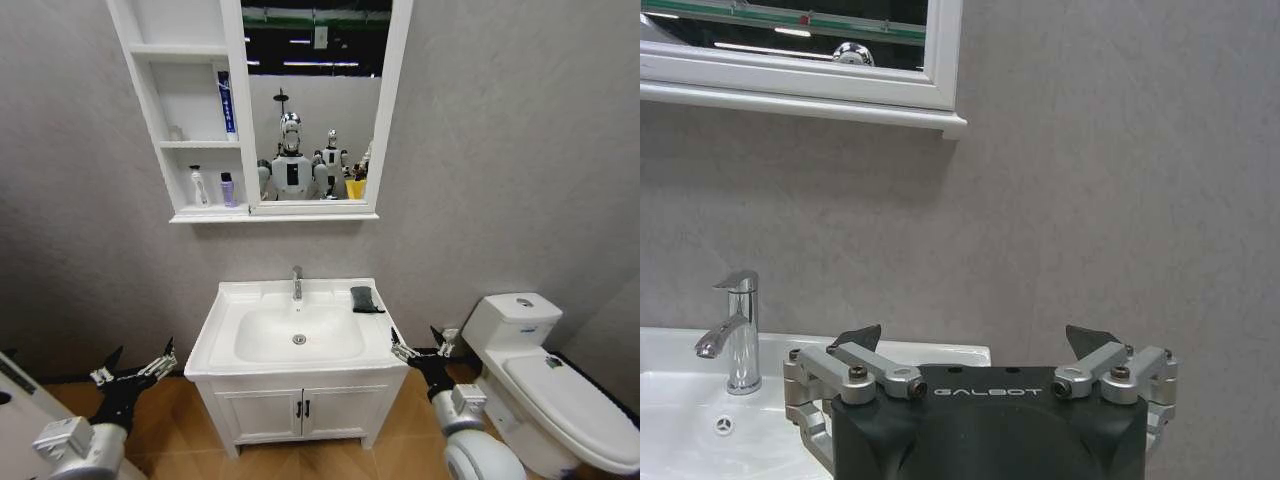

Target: Move facial cleanser and shampoo from washbasin to cabinet, then wipe washbasin with towel.

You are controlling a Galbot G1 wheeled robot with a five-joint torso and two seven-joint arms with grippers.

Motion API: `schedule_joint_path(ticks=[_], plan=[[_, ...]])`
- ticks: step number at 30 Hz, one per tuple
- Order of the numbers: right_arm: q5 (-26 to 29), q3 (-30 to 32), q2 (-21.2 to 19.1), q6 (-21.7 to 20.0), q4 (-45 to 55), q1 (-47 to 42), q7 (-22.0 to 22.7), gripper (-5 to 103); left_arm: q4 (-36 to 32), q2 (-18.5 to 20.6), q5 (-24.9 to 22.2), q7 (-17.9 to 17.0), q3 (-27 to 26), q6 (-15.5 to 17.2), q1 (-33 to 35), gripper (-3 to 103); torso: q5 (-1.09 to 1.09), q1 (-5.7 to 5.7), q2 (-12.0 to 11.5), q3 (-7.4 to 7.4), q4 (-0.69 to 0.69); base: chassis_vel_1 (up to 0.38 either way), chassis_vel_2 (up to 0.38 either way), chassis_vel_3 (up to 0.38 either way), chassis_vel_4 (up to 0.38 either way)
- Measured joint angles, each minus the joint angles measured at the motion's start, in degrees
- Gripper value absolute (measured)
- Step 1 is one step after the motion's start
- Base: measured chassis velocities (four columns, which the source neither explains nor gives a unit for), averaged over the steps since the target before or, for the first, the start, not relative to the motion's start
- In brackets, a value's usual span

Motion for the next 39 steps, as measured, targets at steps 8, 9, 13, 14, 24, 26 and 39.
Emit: schedule_joint_path(ticks=[8, 9, 13, 14, 24, 26, 39], plan=[[-0.4, -0.4, 0.4, 0.0, -0.4, -0.2, -0.7, 100, 0.1, 0.1, -0.1, 0.0, 0.1, 0.0, -0.1, 100, 0.01, 0.02, 0.0, 0.01, -0.02, -0.163, 0.164, 0.18, -0.198], [0.5, -0.6, -0.1, -0.3, -0.6, 0.3, -0.2, 100, 0.1, 0.1, -0.1, -0.1, 0.1, 0.0, -0.1, 100, 0.02, 0.02, 0.0, 0.01, 0.01, -0.239, 0.231, 0.227, -0.246], [5.6, -1.2, -2.5, -3.0, -3.5, 4.0, 1.2, 100, 0.1, 0.1, -0.1, -0.1, 0.1, 0.1, -0.2, 100, 0.03, 0.07, 0.0, 0.02, -0.01, -0.212, 0.173, 0.234, -0.216], [5.6, -1.2, -2.5, -3.0, -3.5, 4.0, 1.2, 100, 0.1, 0.1, -0.1, -0.1, 0.1, 0.1, -0.2, 100, 0.03, 0.07, 0.0, 0.02, -0.01, -0.165, 0.14, 0.208, -0.155], [32.0, -9.8, -17.8, -17.0, -20.0, 27.2, 14.7, 100, 0.2, 0.1, -0.1, -0.2, 0.1, 0.1, -0.2, 100, 0.0, -0.02, 0.0, 0.0, 0.01, -0.017, 0.027, 0.01, -0.025], [40.6, -14.8, -19.8, -20.0, -24.1, 34.1, 18.5, 100, 0.2, 0.1, -0.1, -0.1, 0.1, 0.1, -0.2, 100, 0.0, -0.03, 0.0, 0.0, 0.02, 0.029, -0.024, -0.007, 0.024], [56.9, -28.5, -17.8, -30.0, -39.9, 53.9, 29.7, 100, 0.2, 0.1, -0.1, -0.1, 0.1, 0.1, -0.2, 100, 0.0, 0.03, 0.0, 0.01, 0.01, 0.0, 0.0, 0.0, 0.0]])
